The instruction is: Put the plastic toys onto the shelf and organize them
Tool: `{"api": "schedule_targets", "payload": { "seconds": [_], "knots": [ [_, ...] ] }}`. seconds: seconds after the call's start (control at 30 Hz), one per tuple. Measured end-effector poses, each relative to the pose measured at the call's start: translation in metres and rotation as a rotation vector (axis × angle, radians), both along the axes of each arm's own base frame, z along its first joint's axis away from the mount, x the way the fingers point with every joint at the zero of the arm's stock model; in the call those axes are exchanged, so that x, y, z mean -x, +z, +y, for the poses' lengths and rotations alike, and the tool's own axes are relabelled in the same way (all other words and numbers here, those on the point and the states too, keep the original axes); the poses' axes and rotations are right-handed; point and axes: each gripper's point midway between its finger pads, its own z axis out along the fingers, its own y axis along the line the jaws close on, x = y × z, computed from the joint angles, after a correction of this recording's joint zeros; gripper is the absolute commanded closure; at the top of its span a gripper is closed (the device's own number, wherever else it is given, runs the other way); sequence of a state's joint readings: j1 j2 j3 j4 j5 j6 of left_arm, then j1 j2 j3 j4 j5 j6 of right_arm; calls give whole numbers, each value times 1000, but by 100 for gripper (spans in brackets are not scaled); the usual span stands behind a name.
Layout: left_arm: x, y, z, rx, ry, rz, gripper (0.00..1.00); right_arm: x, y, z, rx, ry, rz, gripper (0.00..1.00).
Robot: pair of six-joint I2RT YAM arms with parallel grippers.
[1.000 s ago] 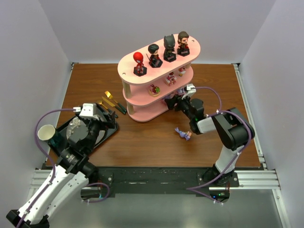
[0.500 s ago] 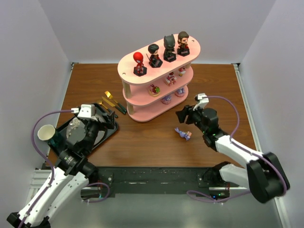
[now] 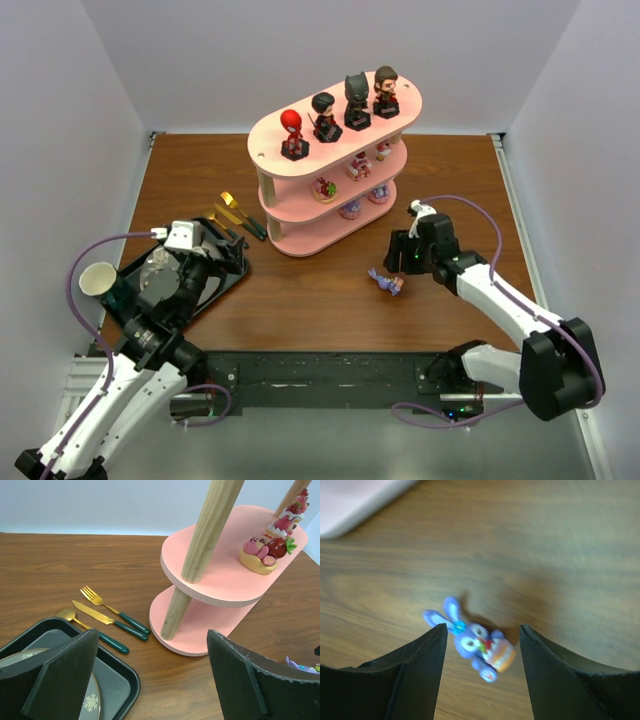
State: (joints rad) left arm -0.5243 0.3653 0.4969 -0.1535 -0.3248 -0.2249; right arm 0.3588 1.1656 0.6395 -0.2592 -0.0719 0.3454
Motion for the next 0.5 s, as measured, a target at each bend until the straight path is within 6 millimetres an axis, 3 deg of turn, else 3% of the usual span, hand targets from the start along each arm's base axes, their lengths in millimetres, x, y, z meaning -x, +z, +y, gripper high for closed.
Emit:
{"api": "schedule_targets", "payload": {
  "seconds": [0.2,0.5],
  "knots": [
    [1,0,-3,-1,-17,2,6,14,-23,-12,-48,-15,156,37],
    [1,-2,-6,-5,-34,9,6,30,-23,6,-152,99,224,42]
  ]
}}
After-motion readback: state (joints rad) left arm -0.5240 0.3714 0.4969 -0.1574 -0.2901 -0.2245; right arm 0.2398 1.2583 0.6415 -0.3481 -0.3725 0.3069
